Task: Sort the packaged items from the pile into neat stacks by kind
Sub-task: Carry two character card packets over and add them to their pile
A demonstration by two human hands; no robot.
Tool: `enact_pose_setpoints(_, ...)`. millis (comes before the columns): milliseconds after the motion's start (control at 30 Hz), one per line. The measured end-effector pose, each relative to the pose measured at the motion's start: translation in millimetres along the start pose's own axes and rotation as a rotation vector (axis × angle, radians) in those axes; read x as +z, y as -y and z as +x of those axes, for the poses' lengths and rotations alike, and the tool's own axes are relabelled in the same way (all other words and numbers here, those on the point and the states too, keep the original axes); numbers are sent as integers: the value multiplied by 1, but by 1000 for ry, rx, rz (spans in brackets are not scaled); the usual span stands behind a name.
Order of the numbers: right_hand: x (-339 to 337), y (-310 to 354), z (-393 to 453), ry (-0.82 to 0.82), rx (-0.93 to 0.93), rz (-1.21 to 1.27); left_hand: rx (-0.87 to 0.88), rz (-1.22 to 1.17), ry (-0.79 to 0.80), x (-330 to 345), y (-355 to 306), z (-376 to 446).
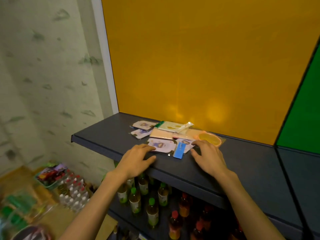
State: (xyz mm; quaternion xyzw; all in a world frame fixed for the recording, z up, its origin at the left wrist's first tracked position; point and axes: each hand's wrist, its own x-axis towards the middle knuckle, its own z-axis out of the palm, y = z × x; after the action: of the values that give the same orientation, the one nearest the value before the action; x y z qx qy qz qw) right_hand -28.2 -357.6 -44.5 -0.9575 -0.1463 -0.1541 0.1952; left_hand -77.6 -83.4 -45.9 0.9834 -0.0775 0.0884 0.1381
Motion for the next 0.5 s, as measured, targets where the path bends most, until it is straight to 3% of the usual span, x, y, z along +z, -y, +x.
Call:
enact_pose_setpoints(200, 25, 10, 51, -50, 55, -44, 114, -60, 103, -4, 35, 57)
enact_pose_setpoints(500, 41, 16, 64, -68, 173, -102, 309, -9, 250, 12, 44, 112)
